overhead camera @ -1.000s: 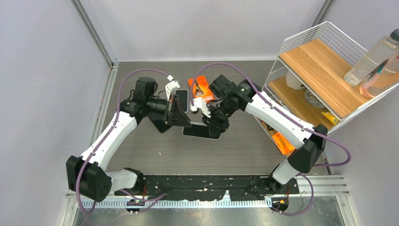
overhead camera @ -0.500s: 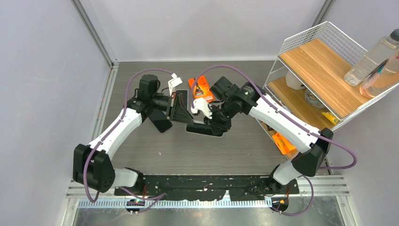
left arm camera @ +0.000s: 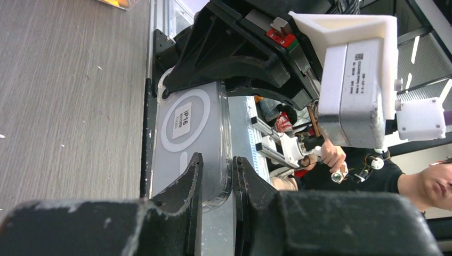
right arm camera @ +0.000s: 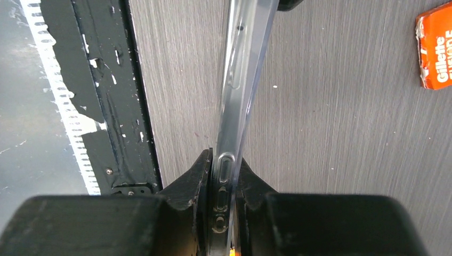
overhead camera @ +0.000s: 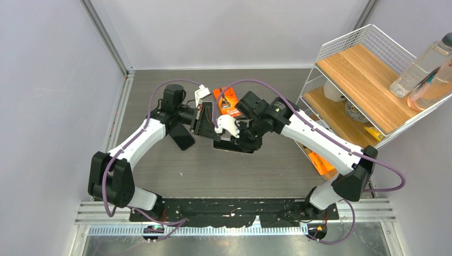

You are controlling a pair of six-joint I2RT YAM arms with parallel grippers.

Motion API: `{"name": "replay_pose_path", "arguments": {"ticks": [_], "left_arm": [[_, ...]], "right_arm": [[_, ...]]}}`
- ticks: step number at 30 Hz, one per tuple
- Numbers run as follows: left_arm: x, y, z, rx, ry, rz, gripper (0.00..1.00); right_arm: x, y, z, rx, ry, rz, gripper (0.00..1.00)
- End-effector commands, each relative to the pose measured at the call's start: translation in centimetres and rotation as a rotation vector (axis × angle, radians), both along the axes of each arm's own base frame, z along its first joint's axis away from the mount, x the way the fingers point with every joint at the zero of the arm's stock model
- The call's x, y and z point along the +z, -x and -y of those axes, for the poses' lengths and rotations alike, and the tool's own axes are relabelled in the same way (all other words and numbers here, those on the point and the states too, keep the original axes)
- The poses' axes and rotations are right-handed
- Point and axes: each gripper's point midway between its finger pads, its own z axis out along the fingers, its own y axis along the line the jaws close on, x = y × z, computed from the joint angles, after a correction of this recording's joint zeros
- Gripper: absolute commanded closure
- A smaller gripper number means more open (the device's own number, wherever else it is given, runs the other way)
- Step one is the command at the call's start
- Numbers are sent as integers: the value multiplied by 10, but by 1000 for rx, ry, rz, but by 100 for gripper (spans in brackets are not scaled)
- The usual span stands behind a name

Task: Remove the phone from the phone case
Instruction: Remove the phone case from the phone.

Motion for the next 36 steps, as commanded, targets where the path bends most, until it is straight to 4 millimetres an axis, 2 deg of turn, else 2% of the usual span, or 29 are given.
{"name": "replay_pose_path", "arguments": {"ticks": [1,18,36], "left_arm": [[-3,-28,9,88,-44,-10,100],[-24,-42,16,105,-77,-28,100],[-49,-48,12,125,-206,145,100]], "right_arm": [[42,15,-42,197,-209,135,95],[44,18,-43,223,-197,186,95],[43,24,-38,246,-202,177,95]]}}
